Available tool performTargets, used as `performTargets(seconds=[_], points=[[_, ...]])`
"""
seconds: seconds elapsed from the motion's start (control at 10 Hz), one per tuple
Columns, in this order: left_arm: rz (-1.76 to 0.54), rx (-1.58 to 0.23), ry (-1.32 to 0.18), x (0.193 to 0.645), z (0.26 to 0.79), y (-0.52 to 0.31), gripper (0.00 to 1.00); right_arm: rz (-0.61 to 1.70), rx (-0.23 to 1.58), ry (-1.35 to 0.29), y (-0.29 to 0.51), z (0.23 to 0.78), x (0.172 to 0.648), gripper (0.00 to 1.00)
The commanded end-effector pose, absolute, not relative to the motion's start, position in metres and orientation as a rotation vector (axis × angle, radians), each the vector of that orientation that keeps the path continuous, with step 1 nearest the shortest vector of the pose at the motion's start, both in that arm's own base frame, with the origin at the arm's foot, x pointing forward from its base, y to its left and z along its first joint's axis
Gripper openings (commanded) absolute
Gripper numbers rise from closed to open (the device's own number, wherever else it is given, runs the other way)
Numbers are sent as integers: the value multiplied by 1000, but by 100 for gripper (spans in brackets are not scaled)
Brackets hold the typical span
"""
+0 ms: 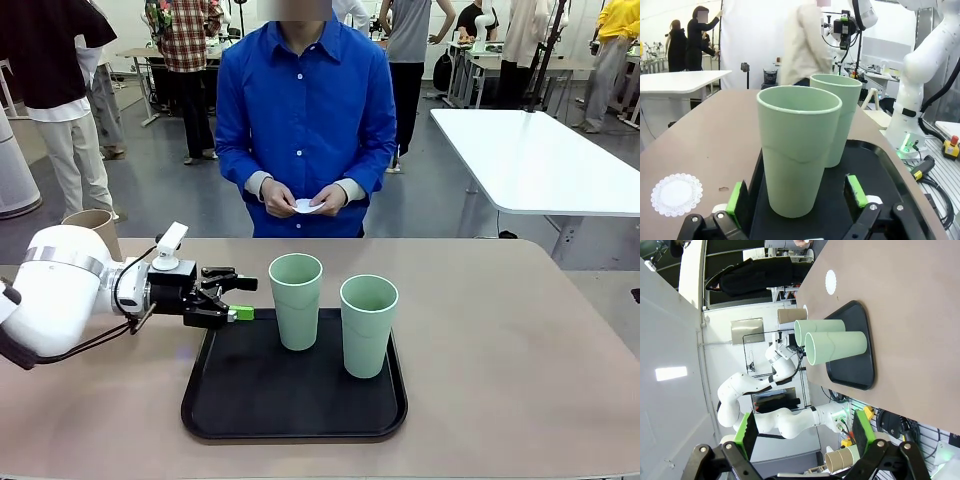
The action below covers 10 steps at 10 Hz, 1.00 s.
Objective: Place coasters on the table and set cups on them.
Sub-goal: Take one Reusable plastic cup from the Flat Tray and place it on a coaster set by the human.
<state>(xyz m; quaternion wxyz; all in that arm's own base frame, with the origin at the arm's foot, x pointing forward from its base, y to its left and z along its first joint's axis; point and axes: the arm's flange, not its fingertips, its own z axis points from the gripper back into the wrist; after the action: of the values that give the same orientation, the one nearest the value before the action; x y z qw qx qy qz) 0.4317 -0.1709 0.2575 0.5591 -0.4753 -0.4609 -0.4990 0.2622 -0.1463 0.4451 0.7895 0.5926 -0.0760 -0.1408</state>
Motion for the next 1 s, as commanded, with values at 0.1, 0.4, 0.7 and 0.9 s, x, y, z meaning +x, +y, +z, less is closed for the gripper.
performTargets(seconds=[0.1,0.4,0.7,0.9], points=[[-1177,-1121,-1087,432,257,-171,100,-297,1296,-174,-145,446,263,100],[-1177,-1121,-1087,432,257,-171,100,-297,1296,-174,-145,446,263,100],[-1209,-1169,-1059,447,239,-182,100,-297,1296,-174,-145,446,263,100],[-1213,-1176,-1083,438,228,-182,100,-297,1296,-174,-145,446,263,100]])
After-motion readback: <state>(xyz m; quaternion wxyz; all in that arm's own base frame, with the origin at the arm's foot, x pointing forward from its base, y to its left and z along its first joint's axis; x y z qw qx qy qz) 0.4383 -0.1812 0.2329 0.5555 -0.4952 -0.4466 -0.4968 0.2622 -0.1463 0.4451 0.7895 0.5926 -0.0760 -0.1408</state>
